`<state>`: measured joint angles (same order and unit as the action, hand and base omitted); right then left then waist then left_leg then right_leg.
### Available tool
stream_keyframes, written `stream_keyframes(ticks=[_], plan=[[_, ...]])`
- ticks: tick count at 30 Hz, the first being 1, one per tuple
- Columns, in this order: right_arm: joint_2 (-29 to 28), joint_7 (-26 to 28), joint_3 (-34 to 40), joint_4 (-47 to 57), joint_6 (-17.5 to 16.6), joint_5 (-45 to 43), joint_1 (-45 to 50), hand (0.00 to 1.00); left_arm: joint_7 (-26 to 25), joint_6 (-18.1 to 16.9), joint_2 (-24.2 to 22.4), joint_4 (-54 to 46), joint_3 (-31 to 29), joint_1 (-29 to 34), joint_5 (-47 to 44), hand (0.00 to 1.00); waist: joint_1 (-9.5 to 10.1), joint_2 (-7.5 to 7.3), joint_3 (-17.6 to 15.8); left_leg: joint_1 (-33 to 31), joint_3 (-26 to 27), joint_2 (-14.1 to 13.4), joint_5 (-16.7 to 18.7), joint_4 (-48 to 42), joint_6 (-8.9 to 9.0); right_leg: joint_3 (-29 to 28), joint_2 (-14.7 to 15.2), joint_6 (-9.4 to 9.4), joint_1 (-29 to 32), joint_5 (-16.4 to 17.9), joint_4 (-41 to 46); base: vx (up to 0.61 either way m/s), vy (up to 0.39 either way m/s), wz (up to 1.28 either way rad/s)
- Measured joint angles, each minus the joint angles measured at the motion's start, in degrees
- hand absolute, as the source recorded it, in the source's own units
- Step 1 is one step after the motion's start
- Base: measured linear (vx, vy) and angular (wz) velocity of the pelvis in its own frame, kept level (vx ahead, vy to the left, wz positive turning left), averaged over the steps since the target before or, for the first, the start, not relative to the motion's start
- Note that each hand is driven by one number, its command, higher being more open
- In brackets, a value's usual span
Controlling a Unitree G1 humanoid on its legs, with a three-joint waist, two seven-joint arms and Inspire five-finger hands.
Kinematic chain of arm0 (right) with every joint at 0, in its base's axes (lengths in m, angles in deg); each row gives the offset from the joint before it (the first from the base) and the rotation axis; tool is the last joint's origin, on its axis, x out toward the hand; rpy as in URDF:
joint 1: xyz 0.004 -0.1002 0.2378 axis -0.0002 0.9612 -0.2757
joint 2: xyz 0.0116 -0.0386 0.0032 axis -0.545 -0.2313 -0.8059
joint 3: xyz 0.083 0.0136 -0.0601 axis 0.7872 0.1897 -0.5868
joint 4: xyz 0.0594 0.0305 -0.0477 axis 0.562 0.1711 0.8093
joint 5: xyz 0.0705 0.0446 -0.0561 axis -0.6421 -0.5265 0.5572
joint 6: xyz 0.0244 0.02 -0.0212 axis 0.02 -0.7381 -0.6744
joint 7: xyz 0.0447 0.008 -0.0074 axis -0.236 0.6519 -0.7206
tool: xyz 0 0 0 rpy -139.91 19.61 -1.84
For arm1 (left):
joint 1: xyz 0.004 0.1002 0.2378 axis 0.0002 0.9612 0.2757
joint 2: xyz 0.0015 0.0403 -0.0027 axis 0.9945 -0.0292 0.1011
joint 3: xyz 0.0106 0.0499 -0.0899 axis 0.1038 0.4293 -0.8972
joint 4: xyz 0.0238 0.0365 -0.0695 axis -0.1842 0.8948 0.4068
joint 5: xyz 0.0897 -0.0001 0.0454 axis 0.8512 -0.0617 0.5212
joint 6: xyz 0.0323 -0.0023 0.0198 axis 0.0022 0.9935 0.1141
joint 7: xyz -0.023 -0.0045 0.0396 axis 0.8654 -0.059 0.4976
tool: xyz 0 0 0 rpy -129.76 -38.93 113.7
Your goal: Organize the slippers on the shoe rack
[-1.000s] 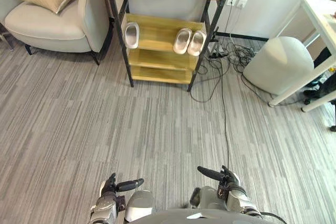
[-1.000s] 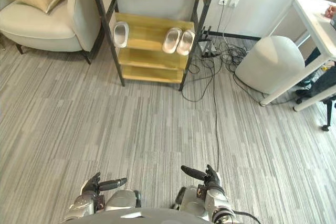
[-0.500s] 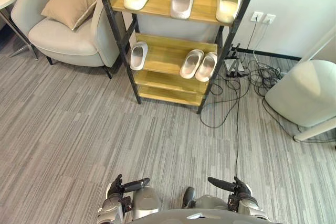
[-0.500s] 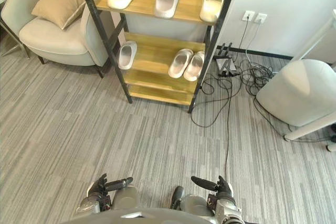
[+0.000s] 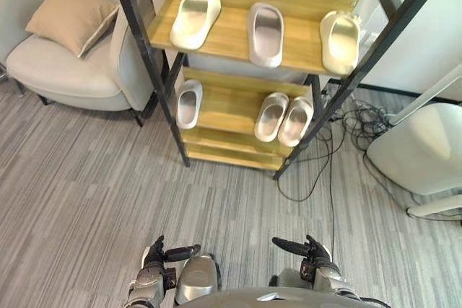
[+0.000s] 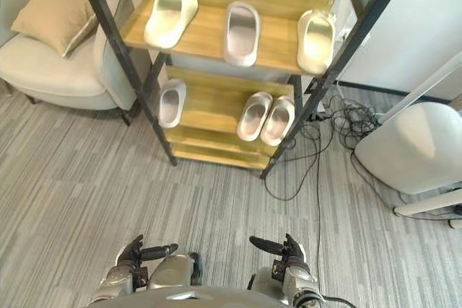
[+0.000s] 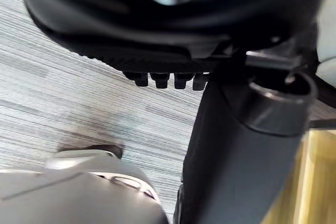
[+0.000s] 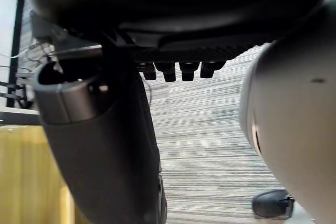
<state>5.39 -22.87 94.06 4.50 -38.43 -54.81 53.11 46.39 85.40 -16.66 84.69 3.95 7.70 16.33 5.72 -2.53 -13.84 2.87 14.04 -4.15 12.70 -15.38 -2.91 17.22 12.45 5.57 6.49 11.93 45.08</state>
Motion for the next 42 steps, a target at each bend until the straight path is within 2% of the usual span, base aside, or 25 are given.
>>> stream_keyframes(ticks=[2, 4, 5, 6, 7, 8, 10, 11, 13, 14, 15, 16, 17, 18, 19, 20, 21, 25, 27, 30, 33, 37, 41, 42], plan=[[0.01, 0.10, -0.05, 0.09, -0.51, 0.52, -0.50, 1.00, 0.00, 0.00, -0.02, 0.03, -0.01, 0.02, 0.40, 1.00, -0.34, 0.02, -0.01, 1.74, -0.09, -0.54, 0.38, 1.22, 0.63, 2.48, -0.88, -0.86, 2.17, 0.50, -6.48, 0.23, -0.091, 0.02], [0.02, 0.46, -0.36, 0.05, -0.49, 0.54, -1.19, 1.00, -0.05, 0.00, -0.13, 0.14, 0.00, 0.04, 0.65, 1.00, -0.98, 0.44, -0.27, 2.84, -0.66, -1.64, 0.83, 2.15, 2.14, 2.22, -4.51, -0.92, 3.52, -0.71, -19.82, 0.24, -0.157, 0.11], [0.00, 0.51, -0.93, -0.06, -0.46, 0.55, -1.01, 1.00, 0.02, 0.01, 0.04, 0.24, -0.02, 0.29, 0.68, 1.00, -1.09, 0.16, -0.18, 3.21, -1.04, -1.52, 1.22, 2.24, 2.91, 0.71, -6.03, -0.70, 3.50, -3.63, -26.49, 0.21, -0.133, 0.36], [0.08, 0.64, -0.92, -0.29, -0.19, 0.47, -0.33, 1.00, 0.20, 0.03, 0.42, 0.57, -0.06, 0.31, 0.85, 1.00, -1.64, -0.33, -0.20, 3.41, -2.74, -0.99, 2.01, 1.94, 4.07, -2.45, -7.20, -4.05, 2.74, -10.88, -28.96, 0.36, -0.198, 0.42], [1.32, 0.68, -0.81, -0.43, 0.05, 0.59, -0.48, 1.00, 0.08, -0.10, -0.45, 0.88, -0.22, 0.06, 1.46, 1.00, -1.51, 1.18, -0.04, 3.74, -4.19, -2.12, 2.47, 2.02, 4.68, -2.35, -8.27, -5.13, 2.19, -10.10, -28.38, 0.31, -0.173, 0.46], [1.66, 0.64, 0.09, -0.48, 0.03, 0.60, -0.50, 1.00, 0.04, -0.15, -1.47, 0.91, -0.32, 0.02, 1.80, 1.00, -1.45, 2.06, -0.14, 3.81, -5.53, -2.69, 2.66, 2.38, 5.01, -1.70, -8.72, -5.44, 2.17, -8.43, -27.94, 0.37, -0.216, 0.32], [1.80, 0.66, 1.03, -0.42, 0.31, 0.58, -0.30, 1.00, 0.08, -0.09, -1.76, 0.94, -0.32, 0.01, 1.85, 1.00, -1.64, 2.84, -0.39, 3.82, -7.07, -3.60, 2.69, 2.12, 5.08, -0.14, -9.27, -5.95, 1.60, -6.97, -27.68, 0.29, -0.211, 0.40], [1.84, 0.72, 2.65, -0.38, 0.50, 0.56, 0.36, 1.00, 0.14, 0.03, -1.86, 1.01, -0.33, 0.02, 2.22, 1.00, -1.79, 3.20, -0.46, 3.05, -8.99, -4.89, 3.08, -1.44, 6.14, 1.70, -10.15, -6.34, -1.17, -5.77, -29.08, 0.31, -0.242, 0.54], [1.85, 0.61, 3.06, -0.08, 0.53, 0.54, 1.26, 1.00, 0.15, 0.02, -1.89, 0.65, -0.37, 0.02, 2.91, 1.00, -1.68, 3.29, -0.47, 0.69, -9.55, -6.25, 3.87, -8.34, 7.76, 2.95, -10.90, -6.55, -3.75, -5.24, -30.67, 0.20, -0.142, 0.41], [1.83, 0.51, 3.04, 0.19, 0.51, 0.43, 2.01, 1.00, 0.17, -0.04, -1.86, 0.01, -0.54, 0.20, 3.03, 1.00, -1.16, 3.29, -0.48, -2.87, -9.30, -8.13, 4.67, -17.54, 8.56, 3.45, -11.63, -7.06, -6.21, -4.90, -32.48, 0.19, -0.062, 0.13], [1.83, 0.49, 3.05, 0.50, 0.51, 0.38, 2.50, 1.00, 0.15, -0.06, -1.95, -0.25, -0.57, 0.30, 3.01, 1.00, -0.50, 3.44, -0.46, -5.15, -8.49, -8.93, 6.09, -21.93, 8.52, 3.38, -12.16, -7.20, -8.33, -4.81, -33.94, 0.22, -0.055, 0.07], [1.79, 0.49, 3.05, 0.50, 0.52, 0.37, 2.50, 1.00, 0.16, -0.06, -1.93, -0.29, -0.57, 0.29, 3.01, 1.00, -0.45, 3.44, -0.46, -5.82, -8.34, -8.92, 6.65, -22.12, 8.57, 3.35, -12.18, -7.18, -8.85, -4.82, -34.32, 0.14, 0.037, -0.08], [1.75, 0.49, 2.77, 0.46, 0.52, 0.35, 2.26, 1.00, 0.18, -0.09, -1.85, -0.58, -0.41, 0.24, 2.99, 1.00, -0.32, 3.36, -0.48, -8.21, -8.43, -7.94, 7.25, -19.93, 8.05, 2.95, -11.78, -6.96, -9.63, -4.96, -35.13, 0.11, 0.105, -0.21], [1.57, 0.49, 2.43, 0.45, 0.50, 0.35, 1.94, 1.00, 0.17, -0.17, -1.84, -0.86, -0.31, 0.15, 2.98, 1.00, -0.12, 3.32, -0.50, -9.91, -9.45, -6.33, 6.88, -14.14, 7.76, 1.99, -11.07, -6.29, -9.69, -5.29, -35.42, 0.13, 0.188, -0.27], [1.48, 0.49, 2.44, 0.41, 0.51, 0.36, 1.75, 1.00, 0.21, -0.23, -1.83, -0.86, -0.25, 0.06, 2.98, 1.00, -0.10, 3.32, -0.53, -10.36, -10.43, -5.54, 5.97, -10.54, 7.99, 1.49, -10.68, -5.61, -9.67, -5.32, -35.46, 0.11, 0.201, -0.41], [1.66, 0.53, 2.44, 0.06, 0.59, 0.36, 1.59, 1.00, 0.20, -0.19, -1.75, -0.79, -0.25, 0.03, 2.95, 1.00, 0.05, 2.98, -0.52, -9.44, -10.16, -4.40, 1.96, -8.46, 6.79, 0.31, -9.79, -4.64, -9.77, -5.38, -35.47, 0.16, 0.205, -0.22], [1.23, 0.50, 1.68, -0.06, 0.59, 0.45, 1.53, 1.00, 0.14, -0.18, -0.98, -0.66, 0.19, -0.08, 3.08, 1.00, -0.17, 1.68, 0.31, -7.97, -9.75, -1.90, 0.21, -5.60, 5.67, -0.47, -8.47, -3.14, -9.65, -5.74, -36.98, 0.19, 0.181, -0.14], [0.72, 0.84, 1.00, -0.17, 0.71, 0.56, 1.66, 1.00, 0.04, -0.10, -0.60, 0.23, 1.27, -0.52, 3.10, 1.00, 0.02, 1.27, 0.32, -6.83, -9.60, 0.56, 0.35, -6.66, 5.47, -1.91, -6.47, -1.81, -12.42, -6.70, -40.21, 0.14, 0.147, -0.07], [0.58, 1.07, -0.09, -0.08, 0.62, 1.02, 1.58, 1.00, 0.15, -0.10, -0.25, 0.41, 2.80, -0.22, 3.54, 1.00, 0.01, 1.37, 0.38, -5.03, -9.56, 0.97, 0.76, -5.79, 4.76, -2.25, -6.27, -1.71, -13.64, -6.81, -40.60, 0.06, 0.068, -0.12], [0.35, 1.24, -1.47, -0.14, 0.59, 2.17, 1.63, 1.00, 0.55, -0.10, 0.00, 0.55, 3.34, -0.22, 5.22, 1.00, -0.05, 1.08, 1.06, -3.33, -9.72, 1.49, 0.76, -3.25, 4.72, -2.20, -6.22, -1.68, -14.12, -6.83, -40.89, 0.04, 0.020, -0.03], [0.55, 1.81, -2.99, -0.15, 0.61, 2.85, 1.73, 1.00, 1.10, -0.10, 0.07, 1.37, 3.41, -0.20, 5.80, 1.00, -0.15, 1.02, 1.63, -1.67, -10.07, 2.06, -0.03, -0.07, 3.49, -1.84, -6.08, -1.38, -15.04, -7.01, -41.94, 0.00, -0.007, 0.03], [1.16, 2.37, -9.92, -0.12, 0.67, 4.01, 1.19, 1.00, 1.32, -0.11, 0.20, 1.43, 4.79, 0.02, 6.35, 1.00, -0.16, 1.37, 2.09, -1.02, -11.54, 3.08, -1.62, 2.55, 3.10, -0.58, -5.45, -1.00, -15.35, -7.27, -42.37, -0.03, -0.017, 0.16], [1.56, 3.33, -24.17, 3.35, 0.78, 4.54, -0.29, 1.00, 1.30, -0.17, 0.30, 1.40, 4.79, 0.38, 6.40, 1.00, 0.15, 1.08, 2.37, -1.08, -12.62, 3.61, -3.41, 4.28, 2.91, 0.09, -5.23, -1.05, -15.31, -8.40, -43.04, -0.07, -0.014, 0.15], [1.69, 4.11, -31.25, 7.69, 0.74, 4.68, -1.21, 1.00, 1.24, -0.23, 0.33, 1.38, 4.79, 0.43, 6.66, 1.00, 0.35, 0.91, 2.47, -1.29, -12.94, 3.72, -4.29, 5.05, 2.82, 0.09, -5.27, -1.18, -15.20, -9.39, -43.82, -0.11, -0.004, 0.08]])
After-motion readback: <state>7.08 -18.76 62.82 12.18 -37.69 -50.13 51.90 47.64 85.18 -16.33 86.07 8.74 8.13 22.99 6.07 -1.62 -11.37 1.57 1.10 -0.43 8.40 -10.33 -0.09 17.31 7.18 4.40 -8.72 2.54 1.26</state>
